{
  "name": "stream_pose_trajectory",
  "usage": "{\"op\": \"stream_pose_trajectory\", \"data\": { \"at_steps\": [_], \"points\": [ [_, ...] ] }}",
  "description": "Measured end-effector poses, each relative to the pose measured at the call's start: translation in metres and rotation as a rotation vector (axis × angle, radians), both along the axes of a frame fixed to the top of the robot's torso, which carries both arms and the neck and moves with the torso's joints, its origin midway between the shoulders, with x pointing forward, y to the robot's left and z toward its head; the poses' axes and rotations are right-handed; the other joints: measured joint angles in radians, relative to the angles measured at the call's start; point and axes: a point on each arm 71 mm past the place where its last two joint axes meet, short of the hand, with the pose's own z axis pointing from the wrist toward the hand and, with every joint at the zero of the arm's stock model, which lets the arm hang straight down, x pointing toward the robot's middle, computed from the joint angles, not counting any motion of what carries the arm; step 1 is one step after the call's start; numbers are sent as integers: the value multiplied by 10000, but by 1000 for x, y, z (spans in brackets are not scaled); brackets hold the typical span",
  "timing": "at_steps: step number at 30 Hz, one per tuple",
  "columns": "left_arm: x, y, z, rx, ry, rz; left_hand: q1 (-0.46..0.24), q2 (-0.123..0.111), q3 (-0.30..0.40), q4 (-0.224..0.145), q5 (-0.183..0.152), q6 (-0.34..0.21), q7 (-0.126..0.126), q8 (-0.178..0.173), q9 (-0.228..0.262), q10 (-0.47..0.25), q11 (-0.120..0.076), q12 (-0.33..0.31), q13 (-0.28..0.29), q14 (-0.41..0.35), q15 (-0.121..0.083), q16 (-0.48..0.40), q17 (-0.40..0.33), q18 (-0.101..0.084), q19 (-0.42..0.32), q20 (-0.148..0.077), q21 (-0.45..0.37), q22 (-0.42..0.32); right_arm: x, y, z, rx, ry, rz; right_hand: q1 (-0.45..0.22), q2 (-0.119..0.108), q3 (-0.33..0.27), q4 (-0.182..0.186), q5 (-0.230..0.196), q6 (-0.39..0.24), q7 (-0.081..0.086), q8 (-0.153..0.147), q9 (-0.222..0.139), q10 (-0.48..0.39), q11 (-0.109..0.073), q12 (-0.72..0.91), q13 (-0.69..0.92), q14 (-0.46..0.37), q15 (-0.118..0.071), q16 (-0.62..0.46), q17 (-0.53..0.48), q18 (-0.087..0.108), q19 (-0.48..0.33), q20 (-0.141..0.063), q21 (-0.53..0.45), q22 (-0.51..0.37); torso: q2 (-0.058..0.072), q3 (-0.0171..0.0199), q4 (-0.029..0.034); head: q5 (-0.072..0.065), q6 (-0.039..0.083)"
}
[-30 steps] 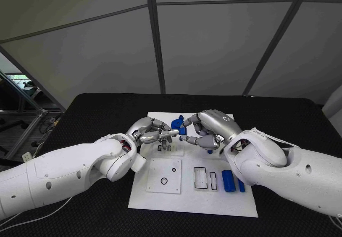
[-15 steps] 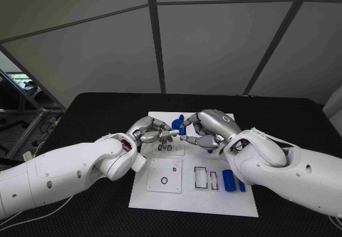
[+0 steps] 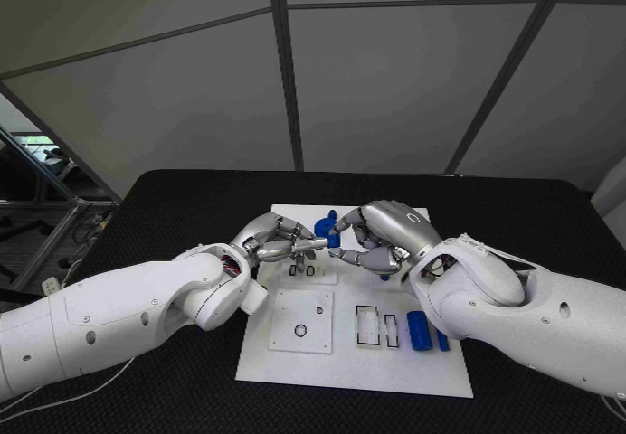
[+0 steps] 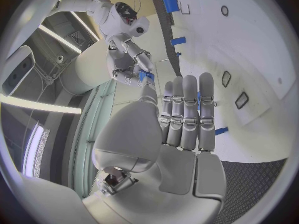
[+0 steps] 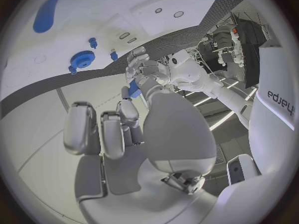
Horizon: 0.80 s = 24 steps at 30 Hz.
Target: Assemble the parts on the task board
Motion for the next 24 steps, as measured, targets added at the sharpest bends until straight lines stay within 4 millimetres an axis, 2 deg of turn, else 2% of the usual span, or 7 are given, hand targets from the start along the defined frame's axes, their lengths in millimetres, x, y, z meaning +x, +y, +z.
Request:
{"op": "stream_pose_trajectory", "data": {
  "at_steps": [24],
  "points": [
    [1, 1, -1, 23, 10, 47, 0, 0, 0, 0, -1, 0, 0, 0, 10, 1, 1, 0, 8, 0, 0, 0, -8, 0, 1, 0, 0, 6, 0, 1, 0, -7, 20, 5, 0, 0, 30, 29, -2, -4, 3, 11, 11, 0, 0, 0, 10, 0, 0, 0, -1, 0, 0, 0, 0, -1, 2, -2, 0, 21, -33]
  ]
}}
